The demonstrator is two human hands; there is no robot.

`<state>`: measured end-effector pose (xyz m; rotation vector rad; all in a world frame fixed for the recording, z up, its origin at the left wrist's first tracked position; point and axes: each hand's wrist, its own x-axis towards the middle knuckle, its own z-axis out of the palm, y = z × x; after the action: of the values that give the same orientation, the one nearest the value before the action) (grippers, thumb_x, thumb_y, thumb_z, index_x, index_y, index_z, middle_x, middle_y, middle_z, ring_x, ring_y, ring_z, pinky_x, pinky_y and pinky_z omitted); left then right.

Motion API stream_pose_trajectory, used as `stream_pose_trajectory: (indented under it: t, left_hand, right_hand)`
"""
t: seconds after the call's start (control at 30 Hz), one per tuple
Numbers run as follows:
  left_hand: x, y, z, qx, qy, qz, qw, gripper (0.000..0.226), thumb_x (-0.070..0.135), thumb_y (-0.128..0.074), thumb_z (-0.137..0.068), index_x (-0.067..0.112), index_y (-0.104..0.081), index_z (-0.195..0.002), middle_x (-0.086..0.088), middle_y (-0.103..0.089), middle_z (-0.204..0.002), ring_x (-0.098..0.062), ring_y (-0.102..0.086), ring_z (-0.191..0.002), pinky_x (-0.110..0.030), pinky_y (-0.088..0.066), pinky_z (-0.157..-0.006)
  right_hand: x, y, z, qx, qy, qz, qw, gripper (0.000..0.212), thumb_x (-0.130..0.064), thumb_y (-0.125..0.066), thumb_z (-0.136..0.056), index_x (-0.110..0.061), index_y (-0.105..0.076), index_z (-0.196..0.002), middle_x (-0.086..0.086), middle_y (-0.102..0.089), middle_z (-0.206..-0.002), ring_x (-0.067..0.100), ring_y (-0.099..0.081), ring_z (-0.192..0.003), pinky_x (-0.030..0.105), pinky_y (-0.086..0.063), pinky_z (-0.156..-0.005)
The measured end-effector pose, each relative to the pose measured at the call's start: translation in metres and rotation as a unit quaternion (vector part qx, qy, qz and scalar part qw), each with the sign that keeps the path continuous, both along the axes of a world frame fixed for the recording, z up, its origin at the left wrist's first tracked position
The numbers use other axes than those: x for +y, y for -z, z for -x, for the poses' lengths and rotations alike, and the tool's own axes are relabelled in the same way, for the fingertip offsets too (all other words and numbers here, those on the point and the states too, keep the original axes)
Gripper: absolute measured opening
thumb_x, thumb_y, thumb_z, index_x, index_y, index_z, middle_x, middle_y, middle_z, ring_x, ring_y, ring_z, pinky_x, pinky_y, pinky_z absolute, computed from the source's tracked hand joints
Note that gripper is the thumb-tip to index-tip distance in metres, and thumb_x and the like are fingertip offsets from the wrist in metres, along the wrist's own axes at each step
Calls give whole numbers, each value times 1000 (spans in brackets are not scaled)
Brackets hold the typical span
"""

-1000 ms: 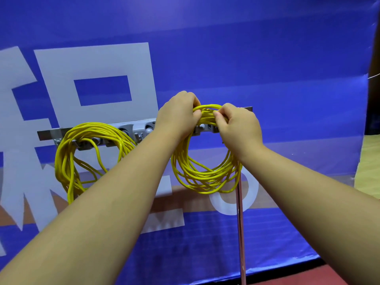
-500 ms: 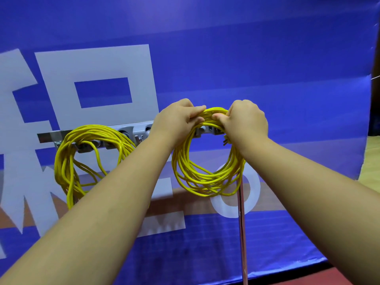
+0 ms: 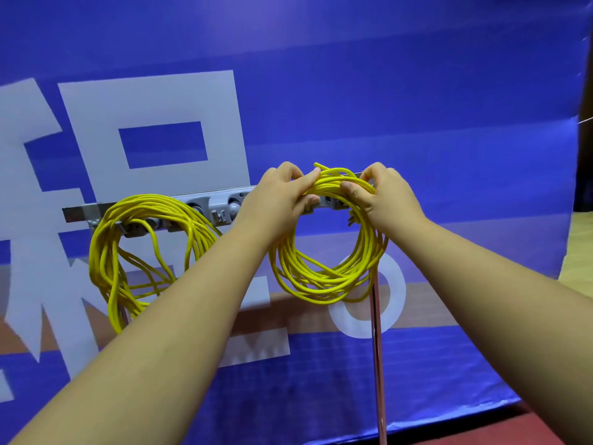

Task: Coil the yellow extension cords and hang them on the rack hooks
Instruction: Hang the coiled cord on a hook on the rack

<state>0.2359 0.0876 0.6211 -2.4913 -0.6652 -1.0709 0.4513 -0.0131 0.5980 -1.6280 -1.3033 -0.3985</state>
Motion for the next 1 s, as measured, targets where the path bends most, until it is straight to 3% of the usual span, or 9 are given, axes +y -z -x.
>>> stream_pose_trajectory:
  t: [0.17,0.43,0.77,0.87,1.0]
  left_hand:
    - [-5,6,-2,-16,-20,-15,1000,48,41,-43,-109,35,-42,-157,-3,-51,-129,-24,-48,-112,-46,-56,-81]
    - [-7,3,-5,-69,13,58,996,41,42,-55,-104,32,-53,-144,-1,-54,-127,-23,-51,-117,-41,-49,-94]
    - [-8,0,-2,-81,36,116,989,41,43,-63,-100,31,-56,-138,0,-56,-127,-23,-55,-117,-46,-52,-99]
    - [-9,-1,-2,-103,37,141,984,39,42,-67,-98,30,-57,-133,3,-58,-121,-20,-59,-109,-43,-55,-94]
    - [-12,-5,-4,-142,52,189,970,27,37,-74,-94,34,-55,-113,7,-61,-108,-15,-61,-93,-37,-55,-78]
  right_hand:
    - [-6,12,-2,-11,-19,5,1000,45,-68,-59,-96,-25,-56,-112,0,-53,-108,22,-58,-94,35,-44,-71]
    - [-7,20,-3,2,-26,16,1000,56,-69,-59,-95,-20,-55,-120,3,-56,-111,22,-59,-95,38,-50,-73]
    - [-12,29,1,-1,-21,43,999,65,-56,-78,-87,-20,-48,-132,2,-52,-120,22,-59,-99,48,-58,-82]
    - [-14,28,0,2,-22,29,999,66,-53,-80,-87,-20,-50,-134,2,-53,-121,21,-59,-103,47,-58,-85]
    - [-18,19,0,-1,-34,15,999,55,-52,-80,-89,-28,-54,-131,2,-58,-113,22,-61,-96,39,-54,-76]
